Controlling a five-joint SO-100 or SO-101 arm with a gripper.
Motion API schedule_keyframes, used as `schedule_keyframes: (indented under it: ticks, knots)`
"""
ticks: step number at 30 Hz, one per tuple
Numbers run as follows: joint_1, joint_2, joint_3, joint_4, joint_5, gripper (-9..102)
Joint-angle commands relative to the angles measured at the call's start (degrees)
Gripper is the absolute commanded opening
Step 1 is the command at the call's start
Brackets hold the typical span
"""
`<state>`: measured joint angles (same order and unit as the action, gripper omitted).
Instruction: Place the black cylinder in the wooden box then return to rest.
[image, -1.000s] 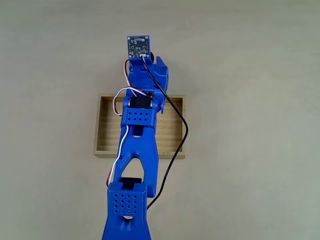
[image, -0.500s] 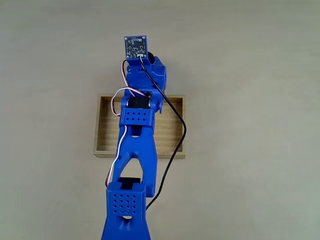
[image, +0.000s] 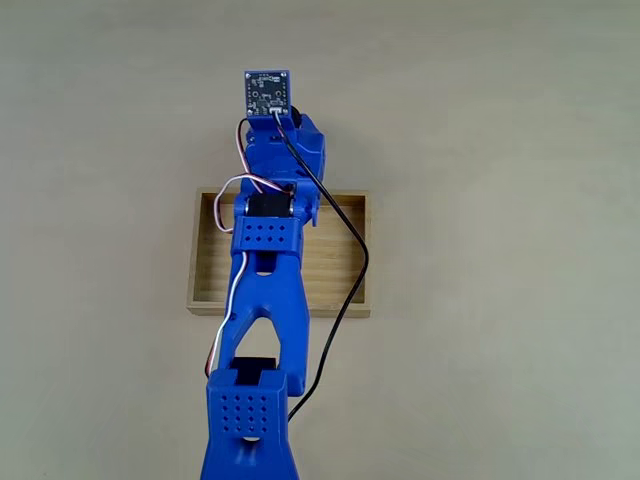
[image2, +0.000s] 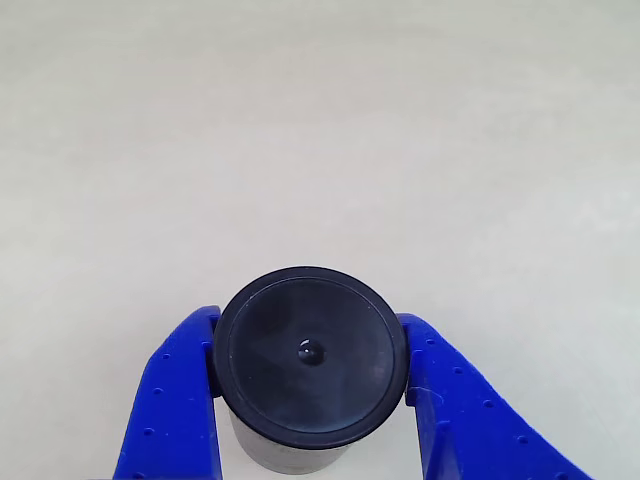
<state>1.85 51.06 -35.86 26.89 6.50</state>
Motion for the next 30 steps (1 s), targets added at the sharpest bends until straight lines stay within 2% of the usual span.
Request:
schedule_keyframes:
  ticks: [1, 9, 16, 30]
  knots:
    - [-1.05, -15.91, 1.14, 0.09, -0.35, 19]
    - [-1.23, -25.93, 10.02, 0.09, 0.00, 19]
    - [-1.85, -37.88, 24.08, -0.44, 0.88, 18]
    - [-2.29, -61.35, 56.07, -8.00, 1.32, 18]
